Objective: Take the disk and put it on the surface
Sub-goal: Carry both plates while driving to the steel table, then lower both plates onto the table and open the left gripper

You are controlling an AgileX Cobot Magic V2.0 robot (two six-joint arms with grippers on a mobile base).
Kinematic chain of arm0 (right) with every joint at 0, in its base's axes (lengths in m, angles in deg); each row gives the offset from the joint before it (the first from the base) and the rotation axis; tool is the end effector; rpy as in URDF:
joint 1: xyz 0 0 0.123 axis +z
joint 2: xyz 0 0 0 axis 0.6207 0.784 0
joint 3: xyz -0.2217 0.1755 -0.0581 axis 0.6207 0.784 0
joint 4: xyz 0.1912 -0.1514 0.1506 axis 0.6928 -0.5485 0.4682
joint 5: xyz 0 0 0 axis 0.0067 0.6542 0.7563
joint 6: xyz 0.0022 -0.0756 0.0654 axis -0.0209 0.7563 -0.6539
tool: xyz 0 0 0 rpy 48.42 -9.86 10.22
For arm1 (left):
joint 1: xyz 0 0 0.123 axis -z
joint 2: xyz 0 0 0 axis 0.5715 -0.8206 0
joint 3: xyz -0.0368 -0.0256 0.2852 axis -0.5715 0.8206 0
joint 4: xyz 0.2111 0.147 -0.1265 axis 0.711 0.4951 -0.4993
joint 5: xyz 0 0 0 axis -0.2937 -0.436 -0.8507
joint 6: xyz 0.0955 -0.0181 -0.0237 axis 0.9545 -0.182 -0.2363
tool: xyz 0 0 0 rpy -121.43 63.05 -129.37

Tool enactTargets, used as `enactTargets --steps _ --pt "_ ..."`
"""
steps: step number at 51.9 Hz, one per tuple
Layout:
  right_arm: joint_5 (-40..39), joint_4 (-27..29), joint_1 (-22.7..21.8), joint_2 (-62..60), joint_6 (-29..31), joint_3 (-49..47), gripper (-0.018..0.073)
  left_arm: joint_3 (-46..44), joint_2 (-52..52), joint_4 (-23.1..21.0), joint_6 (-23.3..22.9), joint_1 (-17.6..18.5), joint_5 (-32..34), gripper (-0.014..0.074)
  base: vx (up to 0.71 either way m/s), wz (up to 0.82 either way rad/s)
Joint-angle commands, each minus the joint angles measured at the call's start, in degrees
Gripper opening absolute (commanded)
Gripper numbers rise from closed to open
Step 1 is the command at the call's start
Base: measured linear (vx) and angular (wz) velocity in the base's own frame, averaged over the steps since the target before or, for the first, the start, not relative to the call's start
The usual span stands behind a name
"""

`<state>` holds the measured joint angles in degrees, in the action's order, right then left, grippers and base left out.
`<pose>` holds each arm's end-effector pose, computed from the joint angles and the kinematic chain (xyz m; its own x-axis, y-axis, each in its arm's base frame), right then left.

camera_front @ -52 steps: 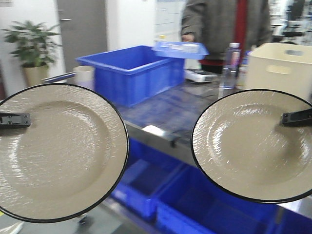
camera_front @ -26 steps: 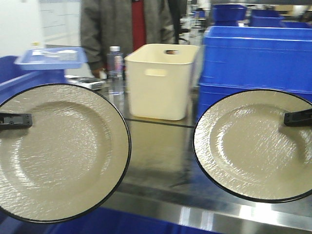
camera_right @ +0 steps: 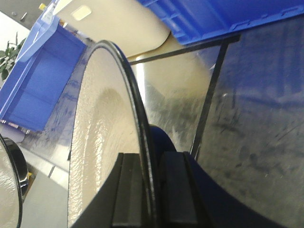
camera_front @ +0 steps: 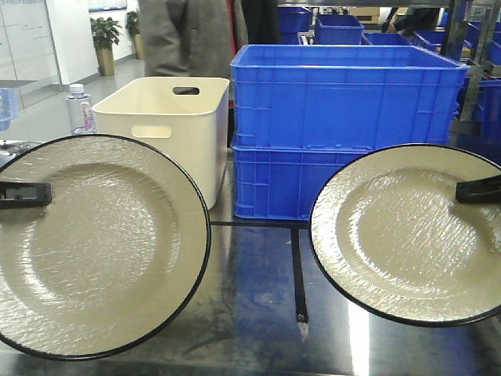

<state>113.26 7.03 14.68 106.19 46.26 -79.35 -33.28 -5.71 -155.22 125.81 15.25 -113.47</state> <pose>0.3482 -0.0588 0.3971 -0.7068 0.3568 -0.6108 -0.2631 0.6690 0.6952 0.3186 0.0176 0.3944 -0.6485 -0.3486 -0.6767 0.4115 0.5873 -0.6970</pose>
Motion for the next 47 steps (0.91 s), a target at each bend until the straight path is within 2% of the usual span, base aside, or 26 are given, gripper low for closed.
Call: enactTargets --steps 1,47 --pt "1.6 8.04 -0.08 -2.6 -0.39 -1.69 -0.0009 -1.91 2.23 -8.3 -0.91 0.2 -0.25 -0.0008 0.15 -0.11" --pt "1.58 8.04 -0.08 -2.6 -0.39 -1.69 -0.0009 -1.91 2.23 -8.3 -0.91 0.2 -0.49 -0.0008 0.04 -0.04"
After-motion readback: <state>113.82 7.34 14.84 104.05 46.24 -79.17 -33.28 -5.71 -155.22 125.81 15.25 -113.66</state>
